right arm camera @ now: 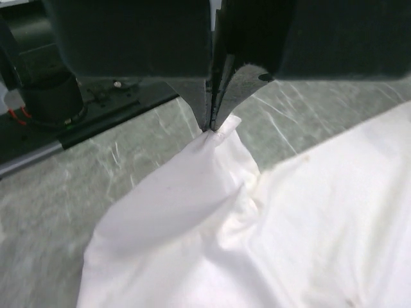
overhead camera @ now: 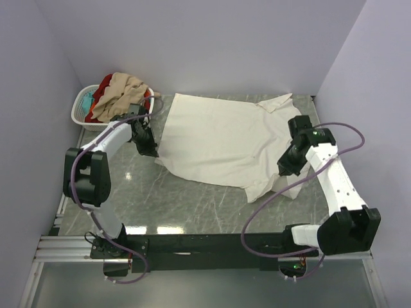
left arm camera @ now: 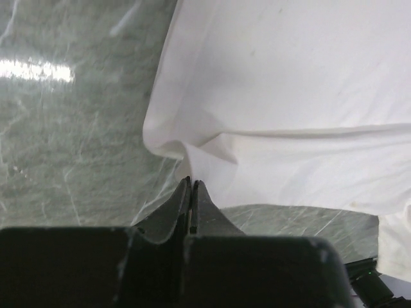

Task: Fold and stack the t-shirts
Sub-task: Fold the tshirt

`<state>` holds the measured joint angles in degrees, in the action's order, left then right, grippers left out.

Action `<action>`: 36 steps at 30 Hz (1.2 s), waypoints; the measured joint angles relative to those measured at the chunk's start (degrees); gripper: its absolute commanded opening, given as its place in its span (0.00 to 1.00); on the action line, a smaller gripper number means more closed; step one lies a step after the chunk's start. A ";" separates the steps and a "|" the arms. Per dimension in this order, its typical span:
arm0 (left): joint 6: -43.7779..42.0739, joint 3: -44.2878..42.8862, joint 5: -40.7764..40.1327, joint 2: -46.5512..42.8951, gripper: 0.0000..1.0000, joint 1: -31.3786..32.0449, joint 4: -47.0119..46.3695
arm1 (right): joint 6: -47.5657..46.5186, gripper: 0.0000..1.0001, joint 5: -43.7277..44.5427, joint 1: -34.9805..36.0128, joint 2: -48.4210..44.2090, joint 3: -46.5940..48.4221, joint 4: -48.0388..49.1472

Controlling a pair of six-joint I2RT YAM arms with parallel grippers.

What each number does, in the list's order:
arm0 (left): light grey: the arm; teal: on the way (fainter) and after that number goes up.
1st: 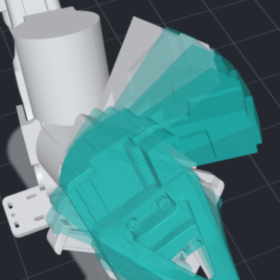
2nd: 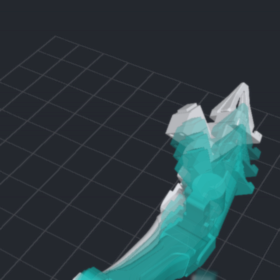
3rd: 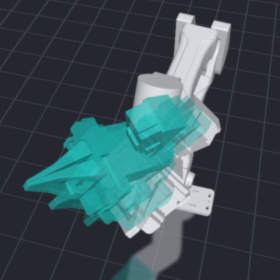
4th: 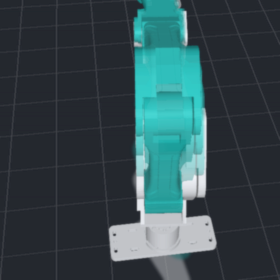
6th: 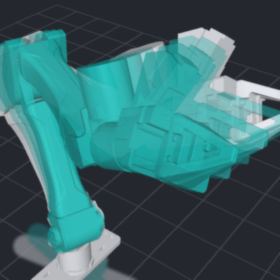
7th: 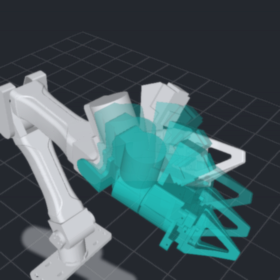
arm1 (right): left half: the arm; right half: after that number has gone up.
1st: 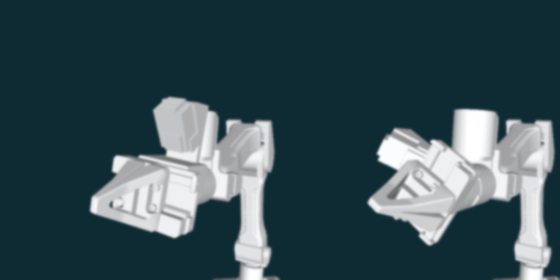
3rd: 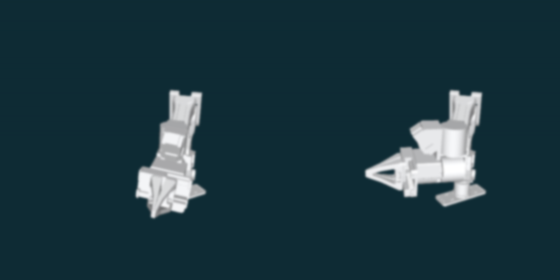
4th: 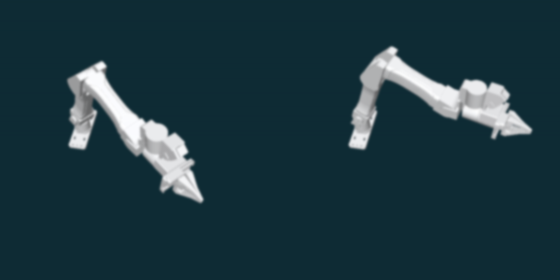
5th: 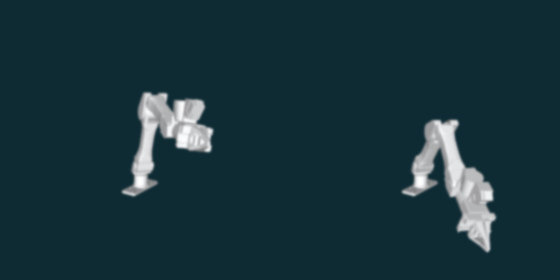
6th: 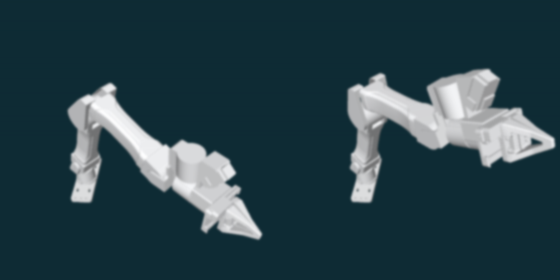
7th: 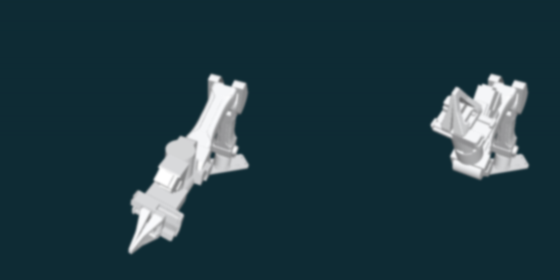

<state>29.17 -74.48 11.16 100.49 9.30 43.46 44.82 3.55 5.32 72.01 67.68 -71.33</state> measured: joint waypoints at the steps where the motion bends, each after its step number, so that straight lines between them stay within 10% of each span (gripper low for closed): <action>1: 0.02 -1.07 0.24 0.85 0.00 -0.09 0.11 | -0.92 0.00 0.00 -1.11 1.33 1.55 0.28; 36: -0.22 -35.01 7.28 25.88 0.00 -5.07 4.00 | -12.92 0.00 -0.11 -14.32 42.14 46.21 0.07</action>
<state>28.95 -109.49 18.44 126.37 4.23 47.46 31.90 3.44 -8.99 114.15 113.89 -71.26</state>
